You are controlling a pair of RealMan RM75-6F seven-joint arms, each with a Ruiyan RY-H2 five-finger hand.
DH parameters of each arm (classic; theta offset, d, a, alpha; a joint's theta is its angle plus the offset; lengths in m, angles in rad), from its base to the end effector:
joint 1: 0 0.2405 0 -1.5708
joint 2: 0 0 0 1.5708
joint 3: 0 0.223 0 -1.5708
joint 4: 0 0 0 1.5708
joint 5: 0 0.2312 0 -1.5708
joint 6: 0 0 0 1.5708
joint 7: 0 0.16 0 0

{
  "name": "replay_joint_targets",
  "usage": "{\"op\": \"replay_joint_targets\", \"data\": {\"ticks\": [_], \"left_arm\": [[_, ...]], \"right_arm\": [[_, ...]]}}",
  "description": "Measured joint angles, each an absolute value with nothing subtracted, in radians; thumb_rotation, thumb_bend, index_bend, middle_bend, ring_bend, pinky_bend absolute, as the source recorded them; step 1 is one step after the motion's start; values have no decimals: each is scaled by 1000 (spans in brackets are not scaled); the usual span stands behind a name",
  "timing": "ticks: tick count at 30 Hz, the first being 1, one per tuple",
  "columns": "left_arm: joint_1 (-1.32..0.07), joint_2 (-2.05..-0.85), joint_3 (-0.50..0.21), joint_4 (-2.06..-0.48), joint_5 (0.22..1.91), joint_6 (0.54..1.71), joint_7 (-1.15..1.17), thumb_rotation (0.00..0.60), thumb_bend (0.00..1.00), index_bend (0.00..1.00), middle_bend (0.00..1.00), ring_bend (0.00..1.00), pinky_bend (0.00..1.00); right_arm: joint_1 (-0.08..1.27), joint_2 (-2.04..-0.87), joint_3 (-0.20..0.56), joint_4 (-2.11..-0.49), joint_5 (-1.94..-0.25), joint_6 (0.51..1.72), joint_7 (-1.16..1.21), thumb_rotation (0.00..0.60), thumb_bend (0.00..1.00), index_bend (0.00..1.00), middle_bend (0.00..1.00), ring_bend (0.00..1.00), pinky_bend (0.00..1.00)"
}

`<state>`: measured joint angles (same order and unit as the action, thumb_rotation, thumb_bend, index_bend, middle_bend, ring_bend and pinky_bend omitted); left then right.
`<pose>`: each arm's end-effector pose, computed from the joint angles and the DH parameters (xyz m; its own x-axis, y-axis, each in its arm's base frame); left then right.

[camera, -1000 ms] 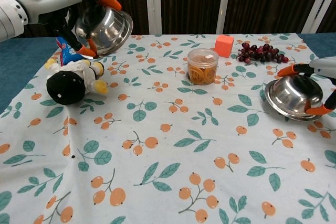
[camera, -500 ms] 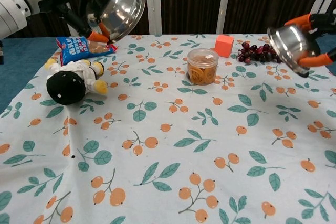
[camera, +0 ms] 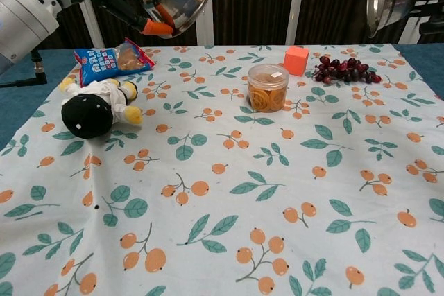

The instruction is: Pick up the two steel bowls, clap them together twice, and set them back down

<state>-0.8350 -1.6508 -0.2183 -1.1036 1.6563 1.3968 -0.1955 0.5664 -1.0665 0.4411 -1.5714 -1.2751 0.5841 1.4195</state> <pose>-0.0569 0.3677 0.0174 0.1156 -0.1618 0.9800 0.6650 -0.7203 -0.1974 -0.1789 -0.3887 0.1034 -0.8249 -0.3030 0.4773 -0.5539 0.2644 -0.7895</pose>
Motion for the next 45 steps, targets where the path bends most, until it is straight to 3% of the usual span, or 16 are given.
{"op": "replay_joint_targets", "data": {"ticks": [12,45], "left_arm": [[-908,-1774,-221,-959,1704,1447,-187,600,317,450,535,409,584],[-1006,-1964,-192,-704,1717,1502,-318,600,319,450,533,409,584]], "right_arm": [[636,-1037,457,-1664,-1431,465,1668,600,430,876,799,871,1000],[700,-1006,417,-1829,-1345,458,1568,600,443,876,799,871,1000]]}}
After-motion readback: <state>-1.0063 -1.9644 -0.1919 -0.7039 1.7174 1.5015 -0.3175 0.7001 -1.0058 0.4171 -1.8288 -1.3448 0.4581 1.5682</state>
